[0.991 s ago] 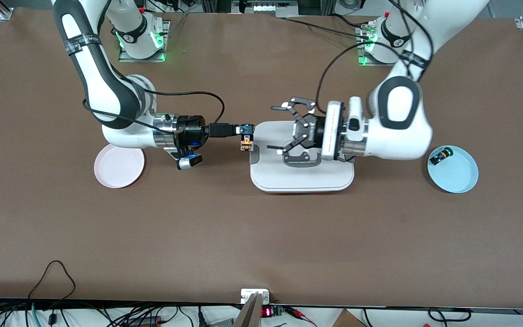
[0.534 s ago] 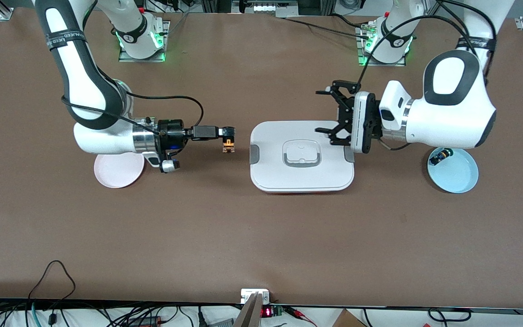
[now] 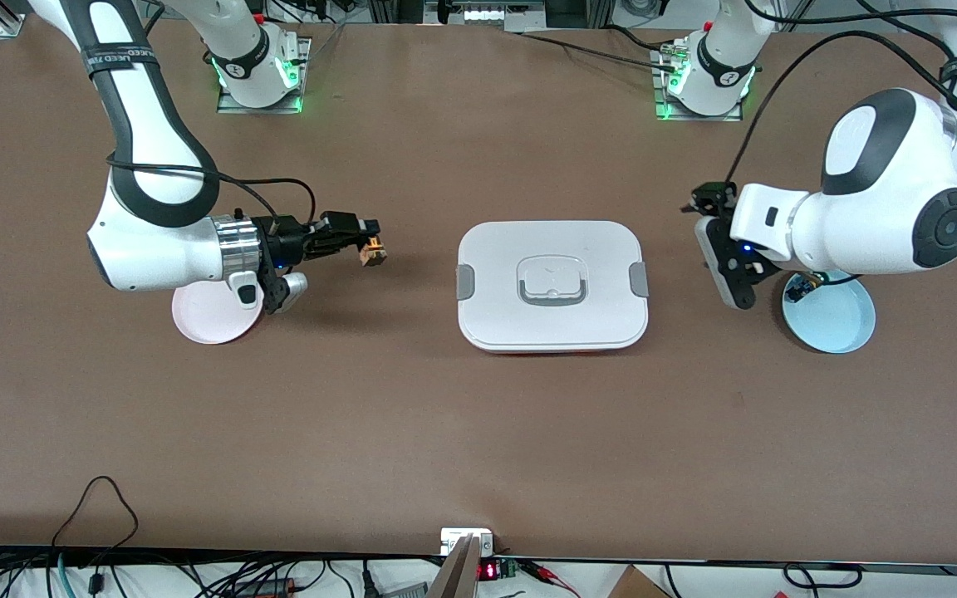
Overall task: Transfer orange switch to right arm and place
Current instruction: 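Carry the switch to the white plate while the left gripper withdraws, then lower the orange switch onto the white plate with the right gripper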
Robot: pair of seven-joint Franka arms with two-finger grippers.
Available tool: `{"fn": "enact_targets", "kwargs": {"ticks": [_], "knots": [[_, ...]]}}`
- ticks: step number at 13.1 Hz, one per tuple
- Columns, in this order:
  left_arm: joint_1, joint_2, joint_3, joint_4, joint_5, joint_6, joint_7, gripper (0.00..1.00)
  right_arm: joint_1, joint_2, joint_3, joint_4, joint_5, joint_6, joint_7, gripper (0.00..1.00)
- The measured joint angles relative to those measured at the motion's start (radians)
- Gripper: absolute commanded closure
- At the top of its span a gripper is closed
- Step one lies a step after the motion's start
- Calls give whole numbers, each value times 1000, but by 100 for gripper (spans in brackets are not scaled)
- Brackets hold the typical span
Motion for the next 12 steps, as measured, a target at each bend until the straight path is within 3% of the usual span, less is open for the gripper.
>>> {"fn": "enact_targets", "kwargs": {"ticks": [3,6,9,12], "knots": [[-4,0,-3,55,193,-72,-209,0,-23,0,0,14,-340,-4,-187,73],[-12,-4,16,126,278,-139,-489,0,-40,0,-1,38,-639,6,-357,73],[-118,-51,229,134,229,-76,-666,0,-55,3,-1,39,-808,58,-483,73],[-139,-185,308,-8,191,123,-788,0,-100,12,-2,26,-927,137,-630,73]]}}
